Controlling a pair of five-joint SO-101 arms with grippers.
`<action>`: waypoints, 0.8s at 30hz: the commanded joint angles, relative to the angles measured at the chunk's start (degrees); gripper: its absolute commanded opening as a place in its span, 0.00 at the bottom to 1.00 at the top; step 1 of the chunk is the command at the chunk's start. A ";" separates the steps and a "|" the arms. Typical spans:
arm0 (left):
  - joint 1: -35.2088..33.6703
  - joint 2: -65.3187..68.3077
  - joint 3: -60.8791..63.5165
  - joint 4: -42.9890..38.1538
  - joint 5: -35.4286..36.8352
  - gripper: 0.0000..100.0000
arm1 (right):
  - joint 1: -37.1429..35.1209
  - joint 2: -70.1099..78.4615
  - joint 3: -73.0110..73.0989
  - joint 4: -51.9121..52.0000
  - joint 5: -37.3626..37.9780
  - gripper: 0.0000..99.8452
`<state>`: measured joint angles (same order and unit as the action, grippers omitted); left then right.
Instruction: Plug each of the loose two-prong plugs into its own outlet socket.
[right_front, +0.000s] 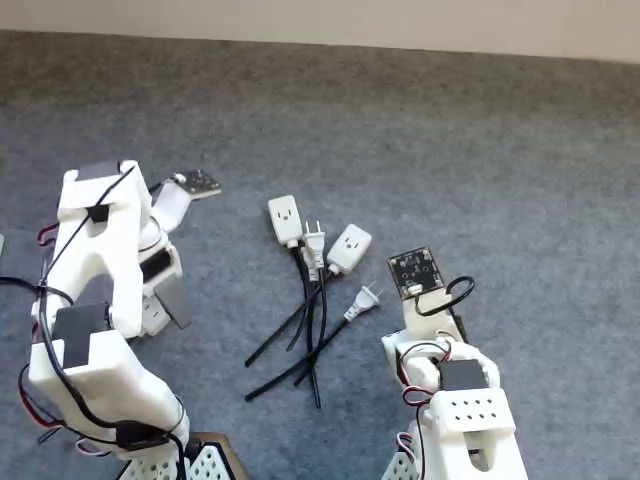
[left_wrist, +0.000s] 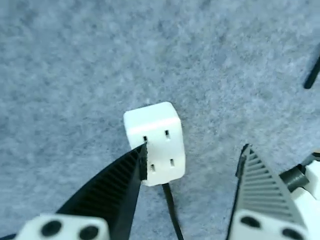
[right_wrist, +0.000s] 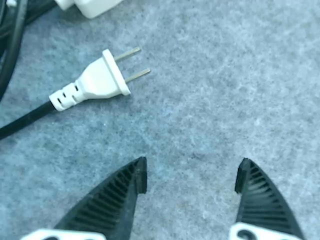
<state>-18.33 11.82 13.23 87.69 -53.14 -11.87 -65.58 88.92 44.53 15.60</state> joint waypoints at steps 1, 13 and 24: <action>-0.22 -1.27 -2.51 -1.14 0.35 0.30 | -0.48 -0.84 -0.13 -0.84 0.53 0.28; -4.79 -1.19 1.89 -10.99 0.35 0.30 | -0.48 -0.84 -0.13 -0.84 0.53 0.28; -7.08 3.30 2.15 -10.90 0.35 0.30 | -0.48 -0.84 -0.13 -0.84 0.53 0.28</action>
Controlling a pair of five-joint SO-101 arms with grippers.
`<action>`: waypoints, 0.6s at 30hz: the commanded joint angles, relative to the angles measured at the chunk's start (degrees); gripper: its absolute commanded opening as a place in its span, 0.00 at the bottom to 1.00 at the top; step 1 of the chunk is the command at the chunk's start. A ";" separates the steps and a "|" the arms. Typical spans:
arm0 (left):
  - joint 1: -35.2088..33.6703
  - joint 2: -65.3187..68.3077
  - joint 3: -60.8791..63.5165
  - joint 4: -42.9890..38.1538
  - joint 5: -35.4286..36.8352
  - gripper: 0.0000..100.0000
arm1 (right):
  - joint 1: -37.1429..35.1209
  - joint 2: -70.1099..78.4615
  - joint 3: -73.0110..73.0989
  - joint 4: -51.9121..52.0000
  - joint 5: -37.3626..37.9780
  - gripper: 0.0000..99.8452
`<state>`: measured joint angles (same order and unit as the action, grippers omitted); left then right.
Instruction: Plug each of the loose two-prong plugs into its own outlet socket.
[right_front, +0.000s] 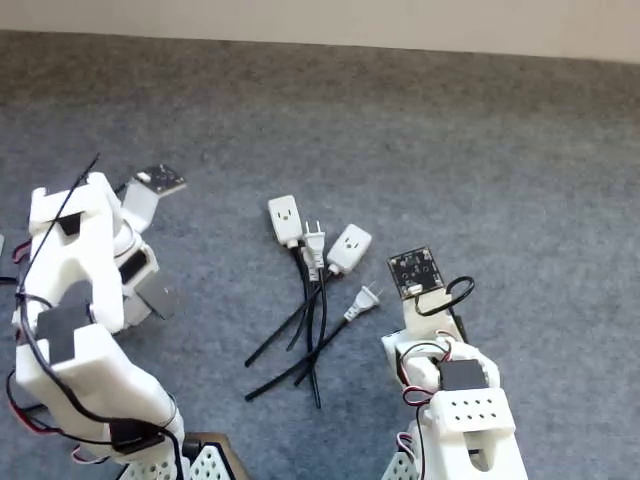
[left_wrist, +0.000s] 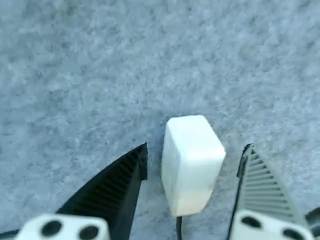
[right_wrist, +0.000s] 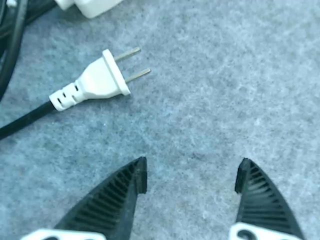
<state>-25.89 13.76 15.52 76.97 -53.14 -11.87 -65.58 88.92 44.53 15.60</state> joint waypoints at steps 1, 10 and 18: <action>1.10 1.54 -0.40 -0.09 0.35 0.30 | -0.48 -0.84 -0.13 -0.84 0.53 0.28; 18.07 -11.47 -1.27 23.21 5.19 0.30 | -0.48 -0.75 -0.13 -0.84 0.53 0.28; 26.51 -25.89 11.74 22.33 10.02 0.30 | -0.48 -0.75 -0.13 -0.84 0.53 0.28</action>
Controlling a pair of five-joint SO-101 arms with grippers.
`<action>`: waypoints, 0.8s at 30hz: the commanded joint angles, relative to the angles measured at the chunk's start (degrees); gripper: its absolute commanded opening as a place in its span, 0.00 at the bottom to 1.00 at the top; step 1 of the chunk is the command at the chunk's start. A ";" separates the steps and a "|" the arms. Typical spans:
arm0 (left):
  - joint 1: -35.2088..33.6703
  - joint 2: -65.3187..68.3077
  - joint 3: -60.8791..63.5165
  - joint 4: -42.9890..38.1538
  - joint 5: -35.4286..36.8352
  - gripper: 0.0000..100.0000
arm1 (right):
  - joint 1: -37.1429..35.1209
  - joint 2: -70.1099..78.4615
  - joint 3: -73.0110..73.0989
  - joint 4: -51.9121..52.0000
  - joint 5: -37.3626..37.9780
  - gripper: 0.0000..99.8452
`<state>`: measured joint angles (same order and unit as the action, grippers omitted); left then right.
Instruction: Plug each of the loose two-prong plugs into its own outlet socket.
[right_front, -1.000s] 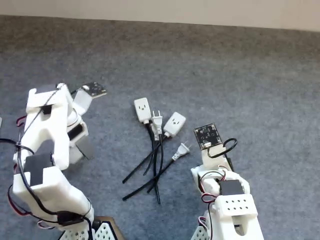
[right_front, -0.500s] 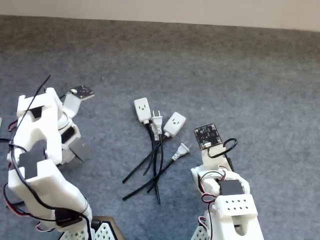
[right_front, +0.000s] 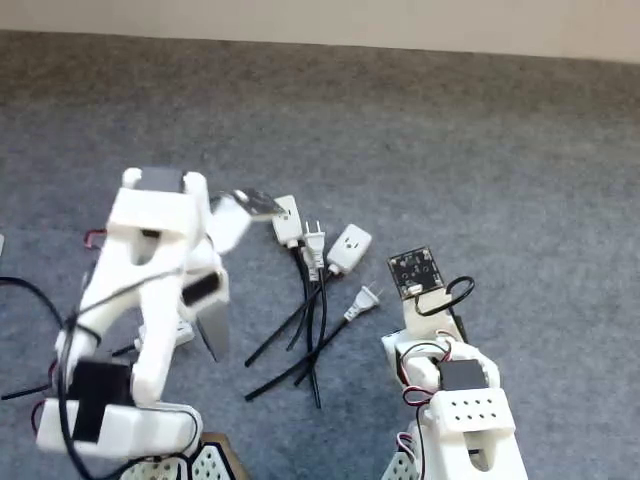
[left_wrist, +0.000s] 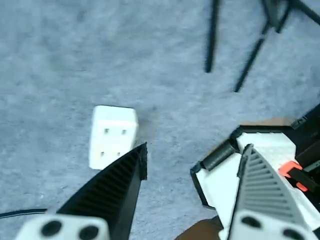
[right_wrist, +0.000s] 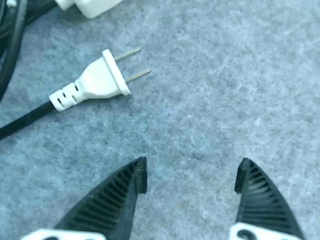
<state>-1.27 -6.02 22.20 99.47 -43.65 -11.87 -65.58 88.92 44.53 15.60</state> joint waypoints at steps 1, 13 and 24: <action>0.04 -6.73 5.67 -2.11 -0.44 0.30 | -0.48 -0.66 -0.13 -0.84 0.53 0.28; -31.87 -5.67 6.29 -13.98 -36.22 0.30 | -0.48 -0.57 -0.13 -0.84 0.53 0.28; -26.68 -6.11 23.08 -34.29 -36.13 0.30 | -0.48 -0.57 -0.13 -0.84 0.53 0.28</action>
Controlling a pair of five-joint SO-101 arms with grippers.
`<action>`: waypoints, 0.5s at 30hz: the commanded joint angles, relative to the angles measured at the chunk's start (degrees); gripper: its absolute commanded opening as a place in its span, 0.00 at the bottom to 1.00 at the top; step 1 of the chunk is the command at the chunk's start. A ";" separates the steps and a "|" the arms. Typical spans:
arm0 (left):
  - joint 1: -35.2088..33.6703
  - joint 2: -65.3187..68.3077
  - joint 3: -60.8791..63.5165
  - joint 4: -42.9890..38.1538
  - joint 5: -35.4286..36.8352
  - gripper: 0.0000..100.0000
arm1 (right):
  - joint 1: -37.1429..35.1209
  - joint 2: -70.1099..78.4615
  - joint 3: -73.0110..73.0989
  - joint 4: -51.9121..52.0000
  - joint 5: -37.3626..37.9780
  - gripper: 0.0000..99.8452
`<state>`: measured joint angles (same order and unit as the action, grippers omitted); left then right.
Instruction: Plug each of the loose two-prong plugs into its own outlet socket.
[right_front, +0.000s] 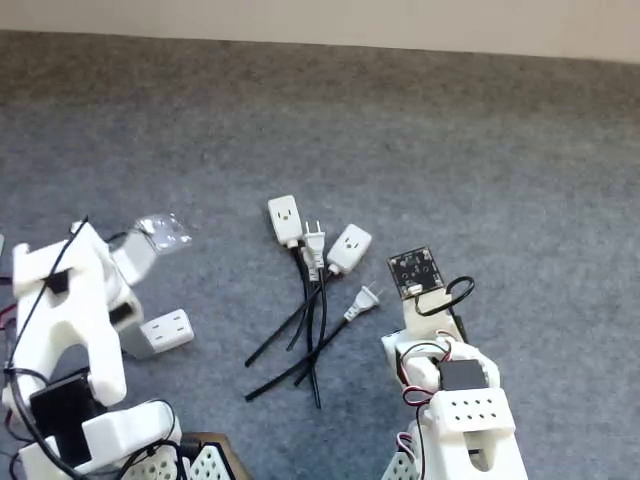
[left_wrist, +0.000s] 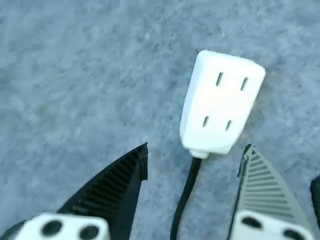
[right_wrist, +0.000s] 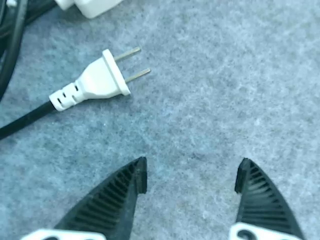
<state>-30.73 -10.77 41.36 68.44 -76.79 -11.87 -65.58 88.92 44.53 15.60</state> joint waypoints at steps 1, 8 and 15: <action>3.56 -1.36 4.79 -2.99 -2.99 0.30 | -0.48 -0.57 -0.13 -0.84 0.53 0.28; 5.41 -0.92 9.36 -11.96 0.18 0.15 | -0.48 -0.66 -0.13 -0.84 0.53 0.28; 9.27 -1.36 9.63 -14.24 0.18 0.00 | -0.48 -0.66 -0.13 -0.84 0.53 0.28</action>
<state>-25.10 -10.86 51.82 57.80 -76.44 -11.87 -65.58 88.92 44.53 15.60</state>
